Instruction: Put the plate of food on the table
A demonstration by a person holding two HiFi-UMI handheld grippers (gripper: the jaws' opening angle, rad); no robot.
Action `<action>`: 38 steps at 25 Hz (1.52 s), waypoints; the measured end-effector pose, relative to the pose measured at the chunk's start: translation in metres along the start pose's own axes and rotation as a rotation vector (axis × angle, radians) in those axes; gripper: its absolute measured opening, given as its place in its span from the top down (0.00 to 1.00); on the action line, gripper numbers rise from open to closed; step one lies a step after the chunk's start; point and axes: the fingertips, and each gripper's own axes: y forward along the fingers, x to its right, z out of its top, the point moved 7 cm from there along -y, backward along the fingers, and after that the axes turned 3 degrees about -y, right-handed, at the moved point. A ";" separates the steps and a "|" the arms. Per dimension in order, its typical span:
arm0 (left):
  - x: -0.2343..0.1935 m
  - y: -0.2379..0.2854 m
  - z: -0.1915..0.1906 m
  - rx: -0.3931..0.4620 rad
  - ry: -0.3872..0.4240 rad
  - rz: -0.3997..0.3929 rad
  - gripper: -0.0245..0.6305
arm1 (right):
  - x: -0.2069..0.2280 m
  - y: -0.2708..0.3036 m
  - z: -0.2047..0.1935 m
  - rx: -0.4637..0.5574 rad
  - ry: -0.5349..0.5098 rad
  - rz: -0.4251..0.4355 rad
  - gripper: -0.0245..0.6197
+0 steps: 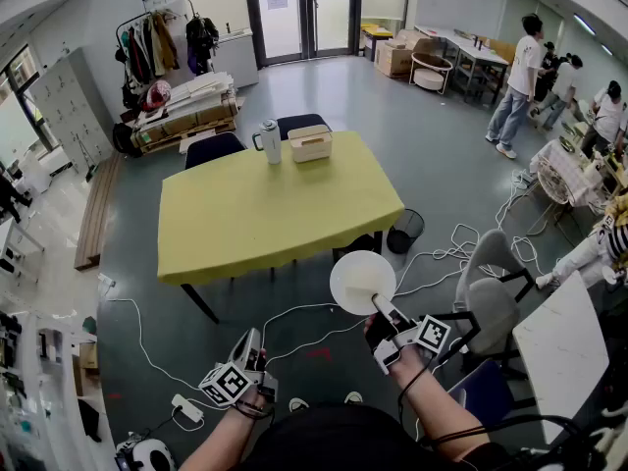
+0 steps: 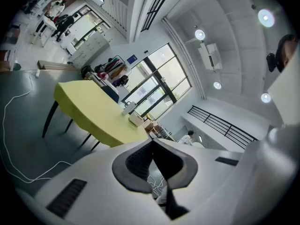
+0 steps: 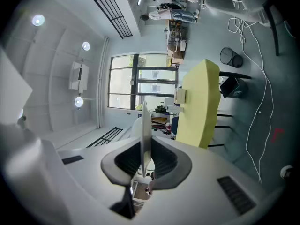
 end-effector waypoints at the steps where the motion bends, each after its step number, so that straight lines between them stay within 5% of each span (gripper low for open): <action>1: 0.000 -0.001 -0.001 0.000 -0.004 -0.001 0.95 | -0.001 0.000 -0.001 -0.002 0.002 0.001 0.89; 20: -0.034 -0.020 0.030 -0.033 0.032 -0.040 0.95 | -0.005 0.023 -0.052 0.035 0.025 -0.001 0.89; 22: -0.033 -0.022 0.032 -0.039 0.097 -0.044 0.95 | -0.006 0.024 -0.055 0.046 0.033 0.000 0.89; 28: -0.010 -0.018 0.042 -0.088 0.462 -0.049 0.95 | -0.012 0.029 -0.064 0.065 0.014 -0.009 0.89; 38: 0.021 0.058 0.039 -0.094 0.565 -0.053 0.95 | 0.010 0.067 -0.002 0.049 0.017 0.002 0.89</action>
